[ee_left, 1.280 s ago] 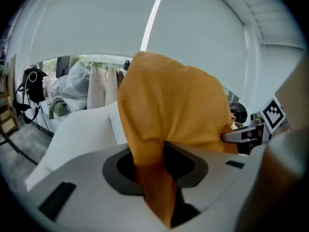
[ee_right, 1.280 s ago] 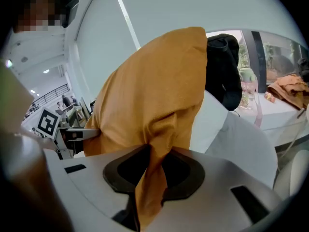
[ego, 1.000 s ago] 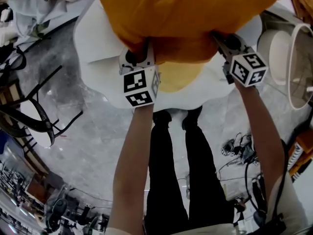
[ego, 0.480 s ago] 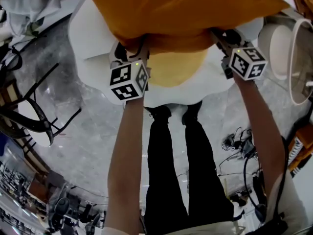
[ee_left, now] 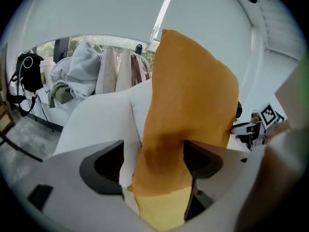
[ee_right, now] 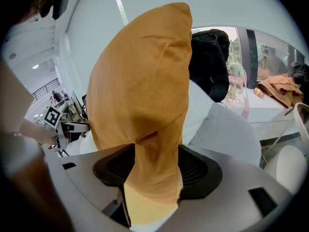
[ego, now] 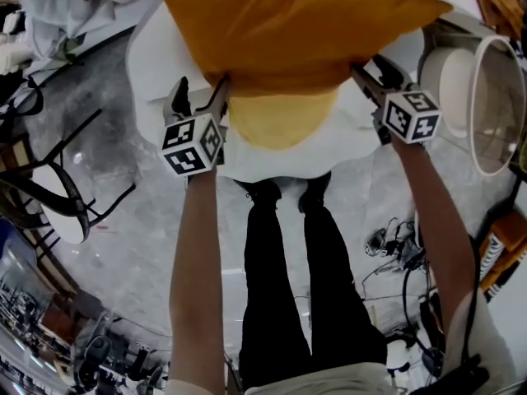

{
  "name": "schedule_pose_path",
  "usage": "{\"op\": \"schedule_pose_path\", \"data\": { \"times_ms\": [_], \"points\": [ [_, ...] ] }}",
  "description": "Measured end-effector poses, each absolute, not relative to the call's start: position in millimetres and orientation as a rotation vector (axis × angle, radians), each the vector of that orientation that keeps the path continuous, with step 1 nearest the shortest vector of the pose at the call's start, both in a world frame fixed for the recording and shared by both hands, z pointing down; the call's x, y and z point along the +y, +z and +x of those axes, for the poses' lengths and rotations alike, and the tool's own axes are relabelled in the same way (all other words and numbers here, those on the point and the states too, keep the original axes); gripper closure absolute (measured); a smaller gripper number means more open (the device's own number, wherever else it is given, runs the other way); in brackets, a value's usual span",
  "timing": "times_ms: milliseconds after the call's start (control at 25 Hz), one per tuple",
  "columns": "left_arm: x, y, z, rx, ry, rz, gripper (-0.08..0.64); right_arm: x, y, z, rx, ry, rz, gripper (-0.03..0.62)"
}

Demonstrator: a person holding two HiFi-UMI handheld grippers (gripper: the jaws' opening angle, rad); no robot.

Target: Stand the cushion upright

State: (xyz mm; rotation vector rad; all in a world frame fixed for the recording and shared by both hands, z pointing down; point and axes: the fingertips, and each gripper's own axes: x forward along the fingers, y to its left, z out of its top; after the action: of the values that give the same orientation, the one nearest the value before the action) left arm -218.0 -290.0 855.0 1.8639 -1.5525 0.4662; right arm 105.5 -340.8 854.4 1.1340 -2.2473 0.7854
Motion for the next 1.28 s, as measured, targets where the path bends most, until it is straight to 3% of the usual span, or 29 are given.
{"op": "schedule_pose_path", "data": {
  "times_ms": [200,280,440,640,840,1280],
  "points": [
    [-279.9,816.4,-214.7,-1.547,0.456,1.884,0.191,-324.7,820.0,122.4,-2.244,0.794,1.170,0.314],
    [-275.6,799.1,-206.3,-1.542,0.435,1.887,0.216,-313.8,801.0,124.3,-2.259,0.784,1.153,0.347],
    [-267.5,757.9,-195.8,-1.555,0.391,1.895,0.308,-297.2,763.8,121.4,-2.279,0.778,1.149,0.394],
    [-244.6,706.1,-174.8,-1.552,0.351,1.900,0.410,-269.5,710.8,136.9,-2.305,0.795,1.228,0.510],
    [-222.4,649.4,-167.5,-1.591,0.356,1.919,0.536,-245.2,663.3,145.1,-2.334,0.808,1.221,0.528],
    [-146.7,515.1,-125.6,-1.533,0.367,1.957,0.558,-173.2,544.5,169.2,-2.417,0.872,1.099,0.552]
  ]
}}
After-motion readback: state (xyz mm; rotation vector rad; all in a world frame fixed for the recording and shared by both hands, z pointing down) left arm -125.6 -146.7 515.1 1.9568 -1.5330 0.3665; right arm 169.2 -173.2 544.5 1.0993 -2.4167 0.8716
